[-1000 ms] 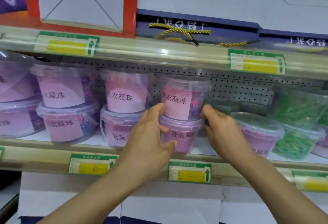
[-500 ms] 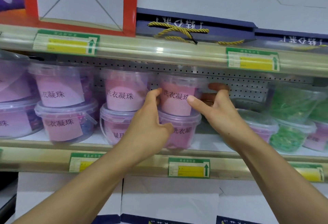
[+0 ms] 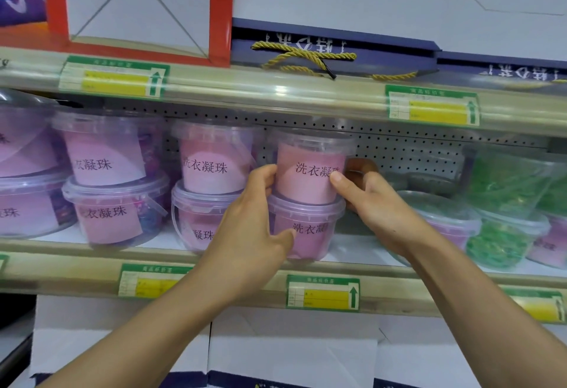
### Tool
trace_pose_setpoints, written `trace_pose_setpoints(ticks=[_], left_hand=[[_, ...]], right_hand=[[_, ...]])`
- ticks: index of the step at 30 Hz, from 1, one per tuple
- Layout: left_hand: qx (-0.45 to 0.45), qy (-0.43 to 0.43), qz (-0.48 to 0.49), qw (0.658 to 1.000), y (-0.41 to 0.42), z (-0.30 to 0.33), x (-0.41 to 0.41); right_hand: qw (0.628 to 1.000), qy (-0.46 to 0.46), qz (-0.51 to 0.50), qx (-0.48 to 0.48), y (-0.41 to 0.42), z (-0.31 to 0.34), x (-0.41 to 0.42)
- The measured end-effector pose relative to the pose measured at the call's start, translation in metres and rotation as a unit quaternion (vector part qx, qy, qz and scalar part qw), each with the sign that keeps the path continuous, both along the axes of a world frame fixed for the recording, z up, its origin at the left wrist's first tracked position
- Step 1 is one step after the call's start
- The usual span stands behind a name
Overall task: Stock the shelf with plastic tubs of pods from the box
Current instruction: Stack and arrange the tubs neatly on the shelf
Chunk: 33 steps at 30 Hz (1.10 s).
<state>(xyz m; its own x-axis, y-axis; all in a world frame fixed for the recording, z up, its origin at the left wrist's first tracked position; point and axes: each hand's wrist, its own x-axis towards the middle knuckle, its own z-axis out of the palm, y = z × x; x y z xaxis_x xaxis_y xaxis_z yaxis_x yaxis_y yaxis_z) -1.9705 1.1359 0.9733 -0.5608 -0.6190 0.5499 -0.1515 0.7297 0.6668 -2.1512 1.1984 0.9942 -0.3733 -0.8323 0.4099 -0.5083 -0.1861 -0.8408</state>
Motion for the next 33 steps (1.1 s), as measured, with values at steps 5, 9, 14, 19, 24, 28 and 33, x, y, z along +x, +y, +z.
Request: trace_pose_setpoints(ticks=[5,9,14,19,24,28,33], left_hand=[[-0.011,-0.007,0.019,1.000,-0.001,-0.003,-0.003],[-0.023,-0.009,0.037,0.999,-0.001,-0.005,-0.004],[-0.019,-0.019,0.047,0.999,-0.003,-0.004,-0.004],[-0.038,-0.046,0.070,0.996,-0.001,-0.007,-0.005],[-0.026,-0.056,0.086,0.994,-0.001,-0.005,-0.006],[-0.028,-0.056,0.090,0.994,0.002,-0.006,-0.005],[-0.042,-0.066,0.098,0.992,0.006,-0.005,-0.006]], right_hand=[[1.000,0.015,-0.011,-0.010,0.000,-0.003,0.000],[0.999,0.036,-0.028,-0.007,0.001,-0.007,-0.001],[0.995,0.080,-0.055,-0.009,0.002,-0.011,0.003],[0.992,0.094,-0.080,-0.005,0.001,-0.012,0.005],[0.992,0.094,-0.089,0.001,-0.001,-0.012,0.003],[0.991,0.095,-0.095,0.002,-0.001,-0.015,0.002],[0.989,0.108,-0.105,0.013,0.003,-0.012,0.005]])
